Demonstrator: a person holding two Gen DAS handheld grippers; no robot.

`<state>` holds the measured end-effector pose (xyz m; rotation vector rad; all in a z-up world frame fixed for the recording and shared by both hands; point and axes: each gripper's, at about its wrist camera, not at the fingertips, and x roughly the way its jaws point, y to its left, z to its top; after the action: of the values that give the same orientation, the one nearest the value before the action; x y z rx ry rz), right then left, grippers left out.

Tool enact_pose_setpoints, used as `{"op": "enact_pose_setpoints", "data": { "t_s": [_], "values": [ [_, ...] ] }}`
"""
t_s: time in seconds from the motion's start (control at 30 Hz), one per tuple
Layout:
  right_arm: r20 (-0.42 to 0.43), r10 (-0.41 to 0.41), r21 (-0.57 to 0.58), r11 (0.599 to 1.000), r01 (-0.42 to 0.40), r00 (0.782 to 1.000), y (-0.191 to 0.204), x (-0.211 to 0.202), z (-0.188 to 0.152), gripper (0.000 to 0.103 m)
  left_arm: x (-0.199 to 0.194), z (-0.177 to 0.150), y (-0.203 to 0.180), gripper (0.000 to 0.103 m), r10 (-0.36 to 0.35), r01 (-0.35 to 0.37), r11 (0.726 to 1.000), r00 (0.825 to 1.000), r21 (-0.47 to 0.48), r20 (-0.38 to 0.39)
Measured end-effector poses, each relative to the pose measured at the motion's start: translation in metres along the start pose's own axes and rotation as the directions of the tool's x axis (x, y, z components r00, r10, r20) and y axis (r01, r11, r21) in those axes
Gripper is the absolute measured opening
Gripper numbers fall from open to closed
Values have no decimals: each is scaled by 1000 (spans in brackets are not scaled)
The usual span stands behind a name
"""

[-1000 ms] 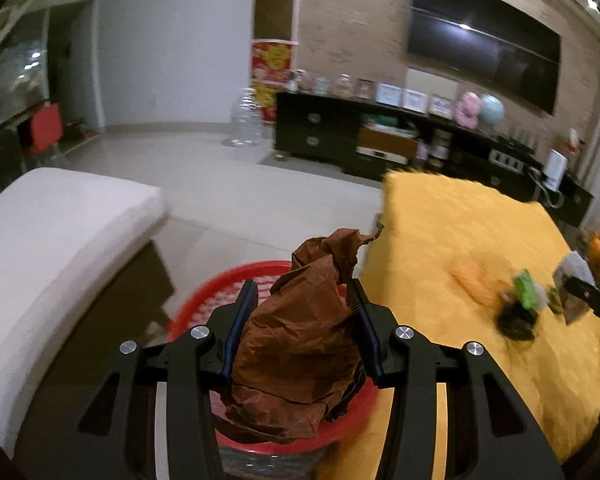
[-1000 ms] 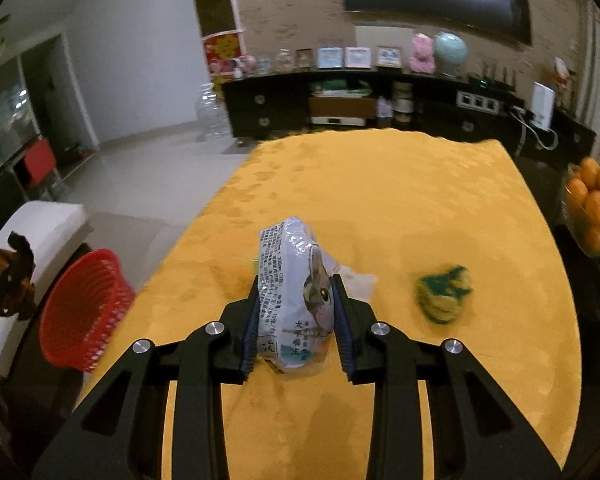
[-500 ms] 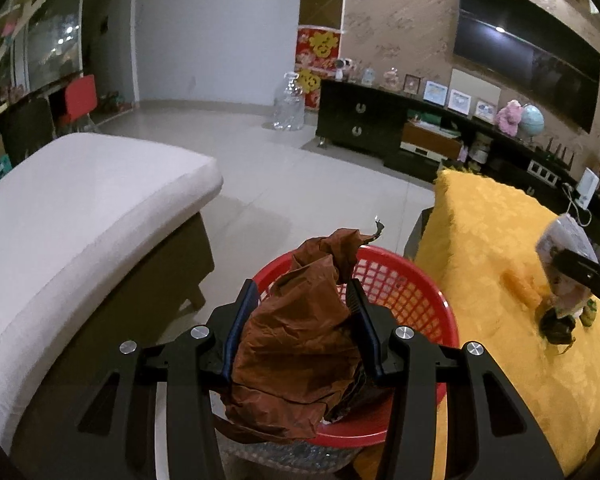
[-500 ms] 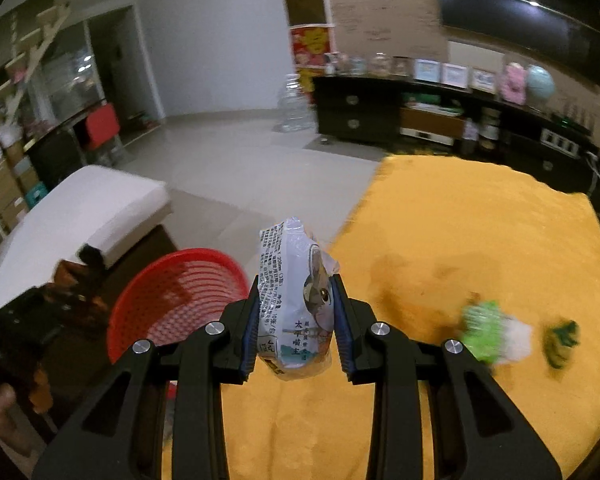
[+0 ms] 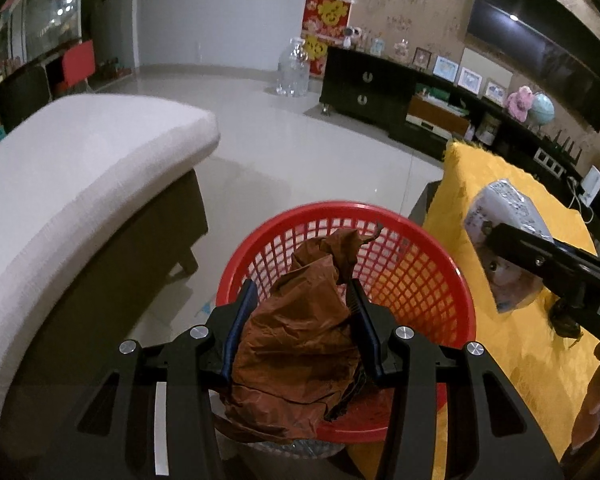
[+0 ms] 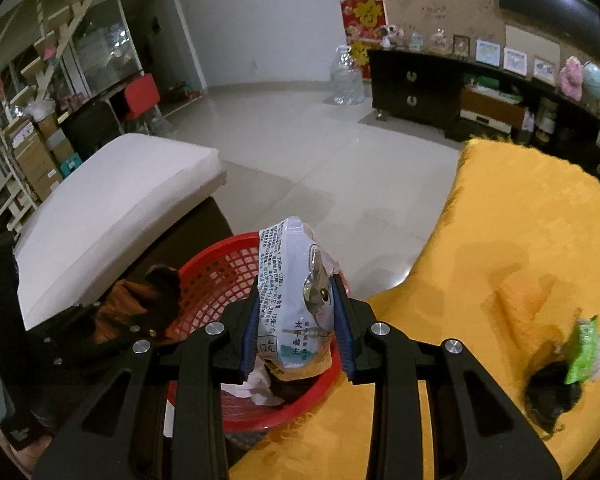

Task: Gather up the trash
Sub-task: 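Open both tools to drop the brown bag and clear packet into the wastebasket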

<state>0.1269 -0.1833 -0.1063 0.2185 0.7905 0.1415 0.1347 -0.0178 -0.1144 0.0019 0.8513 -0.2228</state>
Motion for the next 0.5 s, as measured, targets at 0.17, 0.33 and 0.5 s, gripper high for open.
{"op": "enact_pose_setpoints", "data": {
  "t_s": [0.17,0.33,0.5],
  "values": [
    [-35,33,20,999,-33,999,0,12,-4,32,8,-3,2,46,-14,13,1000,999,-22,-38],
    [-55,68,56,996,-65,996,-4,16,-9,35,11,-4,1,48,-56,54,998,997,-40,-58],
    [-58,83,72,994,-78,995,-7,13,-12,39,10,-5,-5,53,-64,63,998,997,-19,-51]
  ]
}}
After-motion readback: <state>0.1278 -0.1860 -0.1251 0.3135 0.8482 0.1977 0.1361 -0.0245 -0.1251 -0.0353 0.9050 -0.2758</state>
